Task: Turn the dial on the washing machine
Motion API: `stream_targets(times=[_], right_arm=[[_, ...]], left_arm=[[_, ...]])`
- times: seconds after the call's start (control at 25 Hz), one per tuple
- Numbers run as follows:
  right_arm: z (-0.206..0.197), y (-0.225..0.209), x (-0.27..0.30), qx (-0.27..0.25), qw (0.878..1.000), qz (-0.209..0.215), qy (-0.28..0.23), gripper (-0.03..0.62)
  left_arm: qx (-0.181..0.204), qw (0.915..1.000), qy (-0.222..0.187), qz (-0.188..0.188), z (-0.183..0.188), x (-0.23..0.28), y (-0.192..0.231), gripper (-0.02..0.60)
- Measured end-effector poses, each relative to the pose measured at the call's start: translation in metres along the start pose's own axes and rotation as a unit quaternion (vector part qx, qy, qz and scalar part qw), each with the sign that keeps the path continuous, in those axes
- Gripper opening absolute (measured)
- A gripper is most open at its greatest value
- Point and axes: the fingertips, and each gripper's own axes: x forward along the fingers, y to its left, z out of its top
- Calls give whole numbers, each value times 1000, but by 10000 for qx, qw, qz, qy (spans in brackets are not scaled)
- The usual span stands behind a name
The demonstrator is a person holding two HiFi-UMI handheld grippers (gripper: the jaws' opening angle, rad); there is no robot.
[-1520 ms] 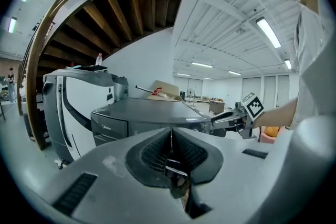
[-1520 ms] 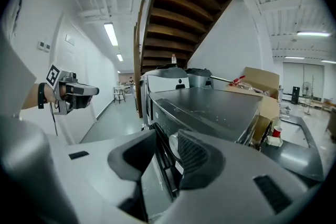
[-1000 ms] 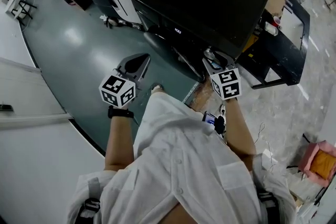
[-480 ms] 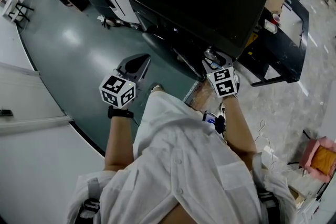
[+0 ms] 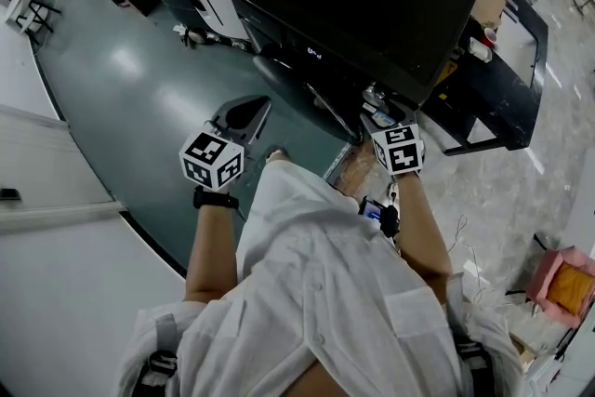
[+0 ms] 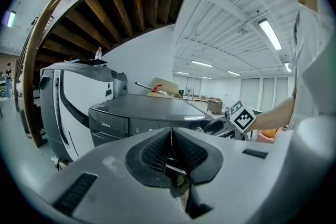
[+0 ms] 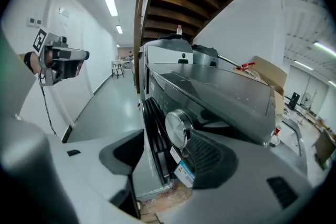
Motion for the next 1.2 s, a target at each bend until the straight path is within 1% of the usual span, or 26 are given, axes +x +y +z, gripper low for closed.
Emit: stream_targets(times=[0.12,0.24,0.36,0.6,0.8,0.88,0.92,0.96,1.0,1.08,1.12,1.2], right_arm=[[-5,0,2,113,9999,37,109,278],[-18,4,7,314,9987,172,366,307],[-25,8,11,454,9975,284,456,321],[-28,12,16,556,9965,368,510,341],[-36,21,23,518,9947,582,677,350],[-36,27,24,459,9939,715,706,345],[-36,32,25,405,9932,826,716,305],[-33,39,25,340,9925,937,715,308],[-30,46,25,280,9919,1035,675,307],[-13,57,20,176,9919,1183,427,307],[-1,60,16,85,9924,1203,248,307],[24,56,9,-195,9939,1079,-98,307]], left_arm=[[-3,10000,6,12,-1,-1,-1,17],[-5,10000,8,9,0,-1,-2,17],[5,10000,6,5,1,-2,-2,17],[-3,10000,18,22,-1,-4,-2,17],[3,10000,3,20,0,-5,-1,17],[11,10000,2,20,2,-4,-2,17],[13,10000,1,24,3,-4,-1,17],[14,10000,2,29,3,-5,-1,17],[15,10000,2,32,3,-5,-1,17],[19,10000,-6,33,4,-5,-1,17],[22,10000,-15,36,4,-5,-1,17],[26,10000,-39,56,5,-6,-1,17]])
